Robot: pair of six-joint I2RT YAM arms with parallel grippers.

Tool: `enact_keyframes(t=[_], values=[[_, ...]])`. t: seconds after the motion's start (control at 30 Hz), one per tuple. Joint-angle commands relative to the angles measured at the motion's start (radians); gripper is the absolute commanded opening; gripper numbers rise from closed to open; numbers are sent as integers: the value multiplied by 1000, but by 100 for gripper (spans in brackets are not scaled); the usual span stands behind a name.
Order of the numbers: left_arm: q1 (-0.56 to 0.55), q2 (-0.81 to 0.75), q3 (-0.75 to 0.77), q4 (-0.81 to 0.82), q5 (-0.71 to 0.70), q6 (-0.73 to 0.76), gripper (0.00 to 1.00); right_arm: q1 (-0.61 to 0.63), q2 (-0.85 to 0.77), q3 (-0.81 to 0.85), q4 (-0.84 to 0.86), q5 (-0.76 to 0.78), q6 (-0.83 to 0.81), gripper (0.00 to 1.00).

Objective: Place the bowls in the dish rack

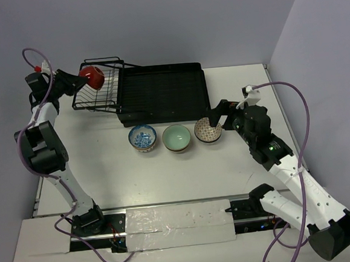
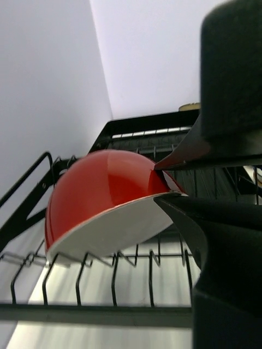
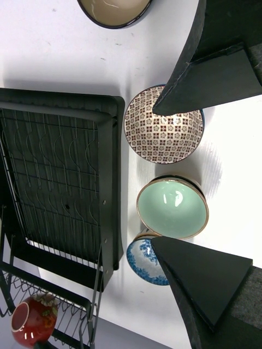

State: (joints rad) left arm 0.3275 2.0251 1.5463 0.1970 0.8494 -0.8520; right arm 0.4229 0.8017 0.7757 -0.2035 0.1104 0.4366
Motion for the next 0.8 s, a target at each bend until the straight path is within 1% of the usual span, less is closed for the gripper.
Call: enact_keyframes(t=[0.0, 0.17, 0.27, 0.37, 0.4, 0.47, 0.5, 0.57, 0.73, 0.77], values=[[12, -29, -3, -120, -110, 88, 30, 5, -21, -13, 24, -5, -6, 99], [12, -29, 38, -235, -176, 140, 35, 4, -22, -15, 23, -6, -4, 99], [12, -35, 52, -278, -217, 157, 40, 5, -25, -13, 21, -6, -6, 99], [13, -45, 57, -300, -237, 162, 44, 4, -25, -10, 18, -3, -9, 99], [12, -48, 58, -307, -251, 162, 47, 4, -25, -9, 18, -2, -9, 99], [12, -54, 69, -330, -271, 169, 50, 4, -25, -7, 16, -2, -10, 99], [12, -58, 67, -334, -277, 169, 53, 4, -24, -6, 16, -3, -10, 99], [12, -69, 69, -334, -282, 172, 55, 4, -22, -7, 16, -2, -10, 99], [7, -100, 78, -344, -277, 176, 59, 4, -19, -7, 19, -2, -12, 99], [2, -106, 80, -344, -277, 179, 61, 4, -18, -7, 19, -2, -12, 99]])
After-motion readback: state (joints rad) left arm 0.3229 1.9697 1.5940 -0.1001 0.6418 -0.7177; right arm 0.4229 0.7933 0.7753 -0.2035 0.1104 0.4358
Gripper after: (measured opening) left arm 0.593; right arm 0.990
